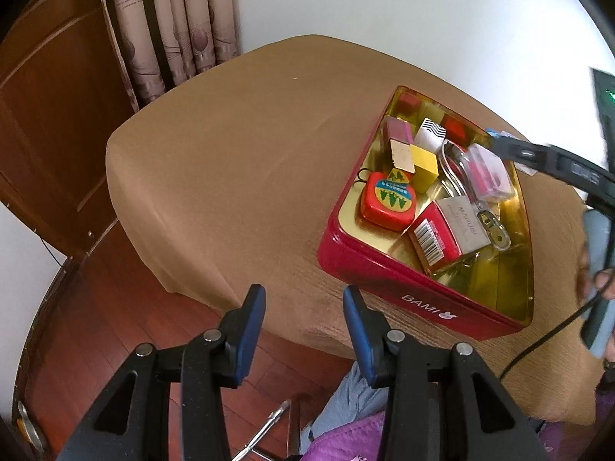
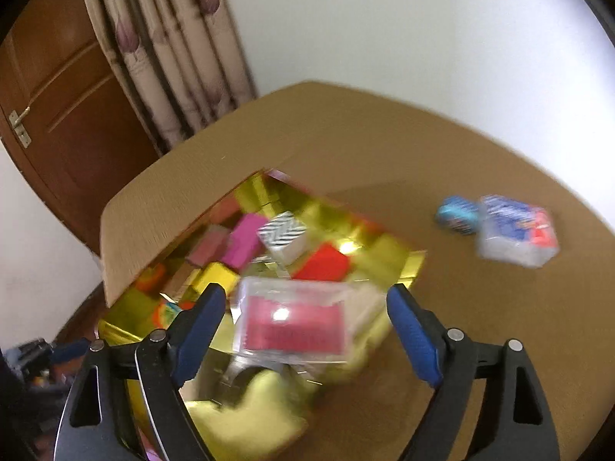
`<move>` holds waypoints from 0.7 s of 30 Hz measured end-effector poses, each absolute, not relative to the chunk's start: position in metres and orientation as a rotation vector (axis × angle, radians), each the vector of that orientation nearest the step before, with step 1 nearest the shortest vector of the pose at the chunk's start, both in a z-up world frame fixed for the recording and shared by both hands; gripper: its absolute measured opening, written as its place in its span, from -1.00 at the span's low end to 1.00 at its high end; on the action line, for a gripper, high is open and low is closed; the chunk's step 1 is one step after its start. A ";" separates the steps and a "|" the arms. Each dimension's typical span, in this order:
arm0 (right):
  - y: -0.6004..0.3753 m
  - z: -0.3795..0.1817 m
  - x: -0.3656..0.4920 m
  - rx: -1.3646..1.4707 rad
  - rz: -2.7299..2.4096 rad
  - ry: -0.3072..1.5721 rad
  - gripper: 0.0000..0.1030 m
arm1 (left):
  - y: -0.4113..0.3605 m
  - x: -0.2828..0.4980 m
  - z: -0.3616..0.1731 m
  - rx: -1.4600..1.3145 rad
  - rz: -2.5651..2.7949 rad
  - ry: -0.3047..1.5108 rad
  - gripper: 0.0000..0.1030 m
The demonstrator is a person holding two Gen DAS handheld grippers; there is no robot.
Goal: Organize rigid objects
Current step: 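Lower the clear plastic box into the tin and open the right tool, then grasp the blue-and-red dental floss box with the right tool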
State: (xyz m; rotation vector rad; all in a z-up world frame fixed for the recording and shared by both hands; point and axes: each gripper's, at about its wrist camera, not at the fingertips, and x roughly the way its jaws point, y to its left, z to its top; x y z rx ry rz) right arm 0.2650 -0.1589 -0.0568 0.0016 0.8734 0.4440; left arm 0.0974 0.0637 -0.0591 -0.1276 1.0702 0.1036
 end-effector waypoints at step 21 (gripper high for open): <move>-0.235 -0.081 0.384 -1.251 0.712 0.895 0.80 | 0.055 0.104 -0.047 -0.087 0.219 0.989 -0.17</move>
